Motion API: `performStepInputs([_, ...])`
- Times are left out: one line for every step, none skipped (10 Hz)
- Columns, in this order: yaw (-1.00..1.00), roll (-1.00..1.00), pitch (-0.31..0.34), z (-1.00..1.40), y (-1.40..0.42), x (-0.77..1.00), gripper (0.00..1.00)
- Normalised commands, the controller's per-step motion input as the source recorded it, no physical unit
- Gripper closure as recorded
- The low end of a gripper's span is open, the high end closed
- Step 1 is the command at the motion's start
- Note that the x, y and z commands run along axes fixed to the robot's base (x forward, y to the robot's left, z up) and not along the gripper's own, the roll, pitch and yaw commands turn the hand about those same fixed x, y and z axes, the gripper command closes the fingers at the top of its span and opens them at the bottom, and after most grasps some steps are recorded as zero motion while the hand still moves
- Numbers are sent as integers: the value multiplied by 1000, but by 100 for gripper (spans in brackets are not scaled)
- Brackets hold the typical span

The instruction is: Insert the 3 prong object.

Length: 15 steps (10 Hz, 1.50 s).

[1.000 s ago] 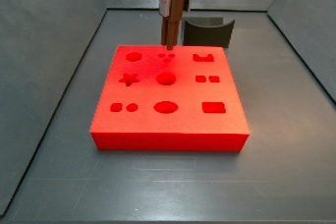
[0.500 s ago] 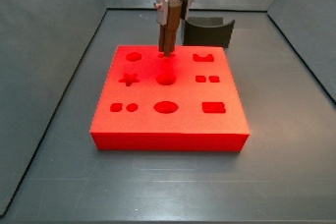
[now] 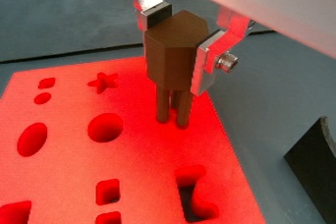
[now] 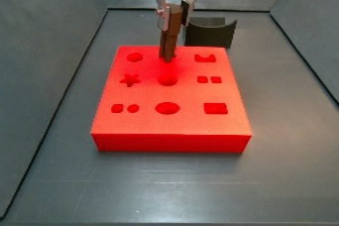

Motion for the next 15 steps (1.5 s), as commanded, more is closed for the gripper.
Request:
performStepInputs([0, 57, 0, -114, 0, 91, 100])
performStepInputs([0, 79, 0, -106, 0, 57, 100])
performStepInputs([0, 90, 0, -114, 0, 66, 100])
performStepInputs([0, 141, 0, -137, 0, 0, 100])
performStepInputs([0, 243, 0, -200, -43, 34, 100])
performStepInputs([-43, 334, -10, -283, -151, 91, 100])
performStepInputs([-3, 350, -34, -346, -191, 11, 100])
performStepInputs([0, 307, -71, -449, -177, 0, 100])
performStepInputs([0, 211, -83, -506, -97, 26, 100])
performStepInputs([0, 27, -116, -640, 0, 0, 100])
performStepInputs([0, -40, -157, -754, 0, 0, 100])
performStepInputs([0, -49, -173, -789, 0, 0, 100])
performStepInputs([0, -81, -164, -763, 9, 51, 100])
performStepInputs([0, -183, -139, -640, 86, 80, 100])
performStepInputs([0, -249, -109, -463, 63, 31, 100])
